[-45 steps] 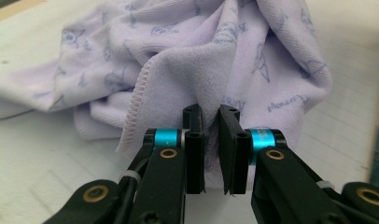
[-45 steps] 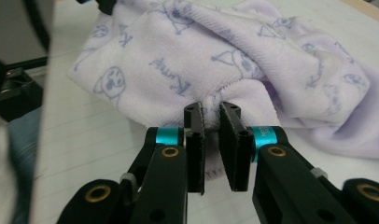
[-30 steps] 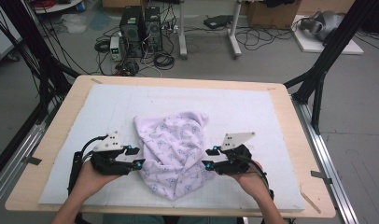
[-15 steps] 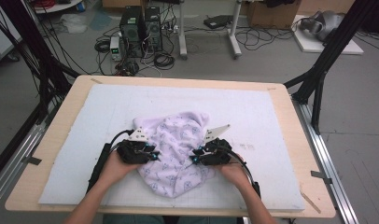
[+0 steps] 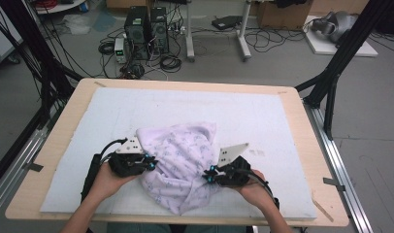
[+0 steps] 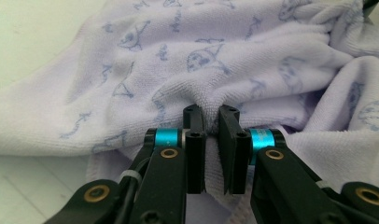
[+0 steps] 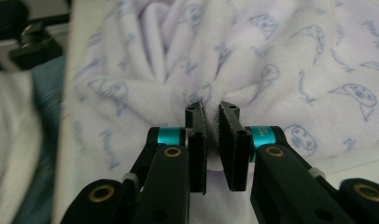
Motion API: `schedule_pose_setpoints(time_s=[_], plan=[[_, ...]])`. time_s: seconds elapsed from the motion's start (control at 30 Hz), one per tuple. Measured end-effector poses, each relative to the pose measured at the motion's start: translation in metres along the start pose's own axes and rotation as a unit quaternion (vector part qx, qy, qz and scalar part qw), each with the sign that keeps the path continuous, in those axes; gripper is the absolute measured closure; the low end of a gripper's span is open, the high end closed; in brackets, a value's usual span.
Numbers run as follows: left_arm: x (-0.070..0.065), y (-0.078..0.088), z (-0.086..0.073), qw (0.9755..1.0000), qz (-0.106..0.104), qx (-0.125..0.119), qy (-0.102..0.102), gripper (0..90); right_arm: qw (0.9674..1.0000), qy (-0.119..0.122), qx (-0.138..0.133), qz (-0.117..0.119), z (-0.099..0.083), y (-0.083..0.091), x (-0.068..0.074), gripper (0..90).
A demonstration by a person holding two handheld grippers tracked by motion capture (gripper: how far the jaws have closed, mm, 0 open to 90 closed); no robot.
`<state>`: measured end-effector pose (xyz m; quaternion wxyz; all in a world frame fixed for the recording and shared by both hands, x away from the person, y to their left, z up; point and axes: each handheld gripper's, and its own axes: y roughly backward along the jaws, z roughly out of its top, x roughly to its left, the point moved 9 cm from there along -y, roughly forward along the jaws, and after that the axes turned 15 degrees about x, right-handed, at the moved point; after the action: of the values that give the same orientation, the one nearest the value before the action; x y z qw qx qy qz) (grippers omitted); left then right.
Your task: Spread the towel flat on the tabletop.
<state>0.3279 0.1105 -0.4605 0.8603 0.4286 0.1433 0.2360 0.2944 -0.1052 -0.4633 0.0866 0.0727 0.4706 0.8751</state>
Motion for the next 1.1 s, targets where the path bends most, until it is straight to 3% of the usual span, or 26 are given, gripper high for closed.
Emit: schedule_pose_setpoints(time_s=[0.03,0.1,0.2,0.27,0.33,0.43,0.5,0.57,0.63,0.73,0.77,0.8,0.87,0.9,0.97,1.1], plan=[[-0.008,0.003,-0.005,0.9999,-0.003,-0.002,-0.01,81.1,0.9999,0.006,0.004,0.008,-0.001,-0.001,0.009,82.5],[-0.011,0.005,-0.006,0.9999,-0.006,-0.006,-0.01,78.9,0.9995,0.017,0.004,0.025,-0.001,-0.003,0.023,81.9],[-0.007,0.014,-0.01,0.9997,-0.015,-0.02,0.006,64.4,0.9995,0.012,-0.013,0.026,0.003,0.002,0.024,70.2],[0.0,0.019,-0.011,0.9995,-0.008,-0.026,0.016,56.2,0.9986,-0.006,-0.04,0.034,0.007,0.01,0.016,63.8],[0.009,0.023,-0.011,0.9991,0.002,-0.032,0.026,52.0,0.9983,-0.025,-0.05,0.018,0.009,0.017,0.002,61.3],[0.023,0.022,-0.011,0.9982,0.016,-0.034,0.046,49.2,0.9978,-0.049,-0.043,-0.006,0.01,0.016,-0.024,58.2],[0.033,0.014,-0.013,0.9978,0.028,-0.02,0.056,48.9,0.9971,-0.066,-0.034,-0.017,0.008,0.009,-0.039,53.2],[0.038,0.004,-0.014,0.9977,0.023,-0.006,0.064,48.9,0.9951,-0.094,-0.017,-0.025,0.004,-0.003,-0.052,44.7],[0.04,-0.005,-0.013,0.9976,0.018,0.003,0.067,49.2,0.9938,-0.109,0.003,-0.018,0.0,-0.017,-0.059,43.0],[0.041,-0.02,-0.01,0.9976,0.004,0.017,0.067,54.5,0.9931,-0.111,0.035,-0.016,-0.005,-0.036,-0.062,50.5],[0.041,-0.02,-0.01,0.9976,0.004,0.017,0.067,58.2,0.9931,-0.11,0.036,-0.017,-0.005,-0.039,-0.062,54.5],[0.041,-0.03,-0.009,0.9978,-0.003,0.026,0.06,62.1,0.9938,-0.105,0.031,-0.02,-0.005,-0.04,-0.061,62.4],[0.042,-0.033,-0.008,0.998,-0.002,0.026,0.057,68.6,0.995,-0.096,0.024,-0.003,-0.005,-0.039,-0.058,78.5],[0.043,-0.033,-0.007,0.998,-0.004,0.025,0.058,73.1,0.9954,-0.093,0.023,0.0,-0.006,-0.038,-0.058,82.2],[0.043,-0.03,-0.006,0.998,-0.007,0.019,0.06,80.1,0.996,-0.086,0.025,0.0,-0.007,-0.034,-0.056,83.9],[0.044,-0.018,-0.003,0.9981,-0.001,-0.002,0.061,82.2,0.9967,-0.079,0.02,-0.005,-0.007,-0.022,-0.049,84.3]])
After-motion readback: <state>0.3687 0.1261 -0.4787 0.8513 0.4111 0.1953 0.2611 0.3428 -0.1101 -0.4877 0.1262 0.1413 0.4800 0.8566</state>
